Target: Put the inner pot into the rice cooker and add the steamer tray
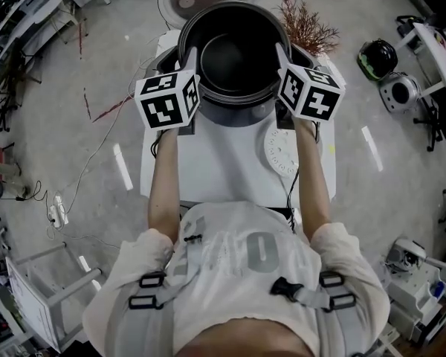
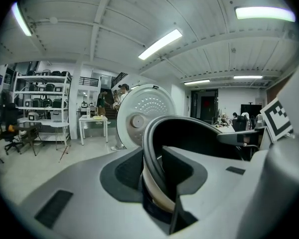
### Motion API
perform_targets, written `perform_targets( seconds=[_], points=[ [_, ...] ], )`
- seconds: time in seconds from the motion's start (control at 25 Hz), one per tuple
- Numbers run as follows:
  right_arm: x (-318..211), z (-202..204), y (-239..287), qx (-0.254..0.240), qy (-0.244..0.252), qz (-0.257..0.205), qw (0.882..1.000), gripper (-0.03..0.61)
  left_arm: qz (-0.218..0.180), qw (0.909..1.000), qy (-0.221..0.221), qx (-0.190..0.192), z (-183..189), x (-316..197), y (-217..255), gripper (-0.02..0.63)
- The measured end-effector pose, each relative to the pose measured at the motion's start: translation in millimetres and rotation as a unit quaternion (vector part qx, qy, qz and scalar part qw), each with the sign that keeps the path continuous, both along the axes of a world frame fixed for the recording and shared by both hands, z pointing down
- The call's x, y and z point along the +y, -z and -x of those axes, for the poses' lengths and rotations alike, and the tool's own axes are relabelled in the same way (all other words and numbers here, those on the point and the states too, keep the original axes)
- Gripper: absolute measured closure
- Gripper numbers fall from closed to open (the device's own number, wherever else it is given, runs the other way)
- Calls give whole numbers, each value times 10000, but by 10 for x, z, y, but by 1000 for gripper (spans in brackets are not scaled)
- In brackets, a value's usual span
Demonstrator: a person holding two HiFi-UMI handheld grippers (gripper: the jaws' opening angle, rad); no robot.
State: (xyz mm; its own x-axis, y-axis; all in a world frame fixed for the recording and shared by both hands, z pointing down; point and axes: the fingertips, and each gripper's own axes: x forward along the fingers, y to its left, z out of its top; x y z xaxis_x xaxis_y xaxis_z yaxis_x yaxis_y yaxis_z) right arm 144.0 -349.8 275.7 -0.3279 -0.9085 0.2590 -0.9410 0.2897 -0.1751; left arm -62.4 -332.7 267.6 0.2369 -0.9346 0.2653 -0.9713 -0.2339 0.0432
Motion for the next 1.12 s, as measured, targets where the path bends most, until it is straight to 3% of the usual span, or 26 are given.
perform_targets(
  seconds=[0.76, 1.12],
  points=[
    [-361, -22, -858, 481, 60, 1019, 9936, 472, 1023, 9937, 86, -453, -41, -394, -850, 489],
    [-412, 15, -1026, 584, 163, 1136, 9917, 463, 1287, 9907, 16, -438, -18, -470, -1083, 486]
  ],
)
